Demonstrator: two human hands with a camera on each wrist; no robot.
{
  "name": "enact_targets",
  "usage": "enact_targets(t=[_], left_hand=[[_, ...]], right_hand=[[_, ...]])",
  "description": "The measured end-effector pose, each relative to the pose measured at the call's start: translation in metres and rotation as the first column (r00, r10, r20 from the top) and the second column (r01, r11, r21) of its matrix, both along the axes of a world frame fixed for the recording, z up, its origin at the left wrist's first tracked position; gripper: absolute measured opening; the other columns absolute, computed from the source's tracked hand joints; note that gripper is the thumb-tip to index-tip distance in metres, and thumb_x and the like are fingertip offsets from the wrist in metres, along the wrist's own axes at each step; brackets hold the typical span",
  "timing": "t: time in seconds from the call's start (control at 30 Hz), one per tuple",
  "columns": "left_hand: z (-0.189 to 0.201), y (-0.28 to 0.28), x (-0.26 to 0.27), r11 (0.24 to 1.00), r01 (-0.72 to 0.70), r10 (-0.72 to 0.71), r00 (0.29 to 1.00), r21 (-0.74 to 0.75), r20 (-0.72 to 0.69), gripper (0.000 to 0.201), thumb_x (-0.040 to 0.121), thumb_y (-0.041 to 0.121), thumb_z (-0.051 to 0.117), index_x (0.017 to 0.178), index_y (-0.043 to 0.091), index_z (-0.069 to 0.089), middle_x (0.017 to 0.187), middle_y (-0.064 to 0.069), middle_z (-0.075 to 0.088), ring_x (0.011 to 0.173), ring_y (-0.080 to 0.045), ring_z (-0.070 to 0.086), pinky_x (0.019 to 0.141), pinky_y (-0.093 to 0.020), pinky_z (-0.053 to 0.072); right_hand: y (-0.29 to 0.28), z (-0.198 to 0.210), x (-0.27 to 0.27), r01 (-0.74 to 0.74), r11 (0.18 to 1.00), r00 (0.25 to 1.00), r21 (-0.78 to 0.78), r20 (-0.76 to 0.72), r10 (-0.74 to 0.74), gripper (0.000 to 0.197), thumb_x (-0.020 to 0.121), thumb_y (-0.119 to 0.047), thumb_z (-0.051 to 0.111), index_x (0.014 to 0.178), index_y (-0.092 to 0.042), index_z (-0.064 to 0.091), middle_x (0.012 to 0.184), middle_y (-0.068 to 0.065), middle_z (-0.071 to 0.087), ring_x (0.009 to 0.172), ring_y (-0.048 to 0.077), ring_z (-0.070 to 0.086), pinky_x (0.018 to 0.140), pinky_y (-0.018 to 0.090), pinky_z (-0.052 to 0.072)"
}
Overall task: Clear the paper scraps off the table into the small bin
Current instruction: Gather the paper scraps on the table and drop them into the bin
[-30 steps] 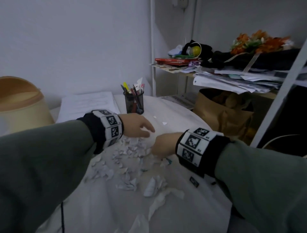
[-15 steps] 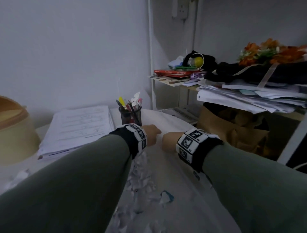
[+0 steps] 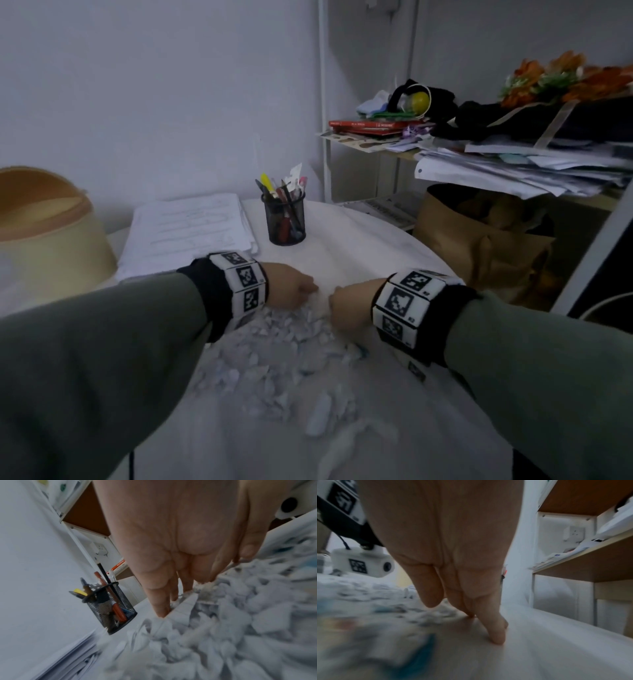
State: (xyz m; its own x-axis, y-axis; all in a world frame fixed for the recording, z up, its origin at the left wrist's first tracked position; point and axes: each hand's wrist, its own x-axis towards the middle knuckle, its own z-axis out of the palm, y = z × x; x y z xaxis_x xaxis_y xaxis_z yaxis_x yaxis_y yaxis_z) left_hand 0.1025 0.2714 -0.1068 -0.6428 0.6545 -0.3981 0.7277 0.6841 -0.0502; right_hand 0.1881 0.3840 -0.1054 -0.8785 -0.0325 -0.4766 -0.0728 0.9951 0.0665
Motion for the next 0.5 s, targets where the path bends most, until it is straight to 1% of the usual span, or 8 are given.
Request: enact_targets(t=[0.07, 0.13, 0.23, 0.33, 0.4, 0.43, 0.47, 0.5], left_hand=[[0.003, -0.017, 0.014, 1.0, -0.018, 0.019, 1.0, -0.012, 0.016, 0.046, 0.103, 0.026, 0.031, 0.148, 0.02, 0.029, 0.158, 0.001, 0.021, 0.144, -0.018, 0.025, 0.114, -0.022, 0.016], [0.006, -0.031, 0.027, 1.0, -0.03, 0.03, 0.999, 0.008, 0.011, 0.047, 0.102, 0.028, 0.033, 0.149, 0.022, 0.028, 0.157, 0.0, 0.023, 0.144, -0.017, 0.026, 0.115, -0.024, 0.017], [0.017, -0.047, 0.051, 0.996, -0.01, 0.012, 1.0, 0.083, -0.023, 0.05, 0.102, 0.032, 0.033, 0.15, 0.023, 0.023, 0.158, 0.001, 0.021, 0.145, -0.016, 0.022, 0.117, -0.025, 0.014], [0.031, -0.059, 0.085, 0.978, 0.135, -0.126, 0.99, 0.161, -0.064, 0.048, 0.101, 0.032, 0.034, 0.148, 0.028, 0.028, 0.157, 0.007, 0.024, 0.144, -0.011, 0.023, 0.118, -0.026, 0.016], [0.035, -0.066, 0.112, 0.948, 0.259, -0.247, 0.965, 0.185, -0.083, 0.045, 0.1, 0.032, 0.037, 0.145, 0.032, 0.033, 0.155, 0.011, 0.027, 0.142, -0.008, 0.027, 0.118, -0.025, 0.019], [0.033, -0.07, 0.126, 0.931, 0.317, -0.307, 0.948, 0.179, -0.08, 0.045, 0.1, 0.032, 0.037, 0.144, 0.033, 0.034, 0.155, 0.012, 0.026, 0.142, -0.007, 0.026, 0.118, -0.025, 0.019], [0.031, -0.074, 0.138, 0.918, 0.361, -0.355, 0.933, 0.162, -0.066, 0.045, 0.1, 0.033, 0.036, 0.145, 0.035, 0.032, 0.156, 0.013, 0.024, 0.143, -0.006, 0.024, 0.119, -0.024, 0.019], [0.027, -0.077, 0.15, 0.906, 0.399, -0.397, 0.917, 0.139, -0.045, 0.046, 0.1, 0.034, 0.035, 0.145, 0.037, 0.029, 0.157, 0.014, 0.02, 0.144, -0.005, 0.021, 0.118, -0.024, 0.018]], right_hand=[[-0.015, -0.002, 0.014, -0.034, 0.998, 0.999, -0.061, 0.002, 0.034, 0.034, 0.096, -0.017, 0.045, 0.125, -0.005, 0.058, 0.127, 0.017, 0.061, 0.118, 0.032, 0.058, 0.092, 0.035, 0.048], [-0.03, -0.001, 0.029, -0.051, 0.99, 0.999, -0.13, 0.003, 0.052, 0.034, 0.097, -0.017, 0.045, 0.126, -0.004, 0.057, 0.129, 0.018, 0.059, 0.12, 0.033, 0.056, 0.095, 0.036, 0.046], [-0.038, 0.01, 0.047, 0.0, 0.987, 1.0, -0.161, 0.007, 0.001, 0.034, 0.097, -0.017, 0.046, 0.127, -0.004, 0.056, 0.131, 0.017, 0.057, 0.122, 0.032, 0.054, 0.095, 0.034, 0.045], [-0.03, 0.027, 0.07, -0.01, 0.999, 0.999, -0.053, -0.048, 0.008, 0.04, 0.1, -0.026, 0.04, 0.129, -0.002, 0.052, 0.135, 0.015, 0.053, 0.124, 0.029, 0.051, 0.098, 0.032, 0.041], [-0.021, 0.037, 0.086, -0.027, 1.0, 0.995, -0.004, -0.092, 0.026, 0.047, 0.098, -0.032, 0.046, 0.13, 0.001, 0.052, 0.133, 0.014, 0.056, 0.121, 0.03, 0.054, 0.099, 0.033, 0.043], [-0.017, 0.039, 0.093, -0.041, 0.999, 0.994, -0.002, -0.105, 0.041, 0.047, 0.095, -0.033, 0.051, 0.129, 0.0, 0.055, 0.129, 0.014, 0.06, 0.117, 0.03, 0.057, 0.096, 0.034, 0.046], [-0.012, 0.04, 0.099, -0.049, 0.999, 0.993, -0.023, -0.11, 0.046, 0.045, 0.092, -0.034, 0.057, 0.125, -0.004, 0.06, 0.123, 0.012, 0.065, 0.111, 0.028, 0.061, 0.088, 0.032, 0.05], [-0.009, 0.039, 0.105, -0.045, 0.997, 0.993, -0.056, -0.108, 0.038, 0.041, 0.088, -0.035, 0.062, 0.12, -0.008, 0.064, 0.115, 0.008, 0.069, 0.101, 0.024, 0.066, 0.077, 0.028, 0.051]])
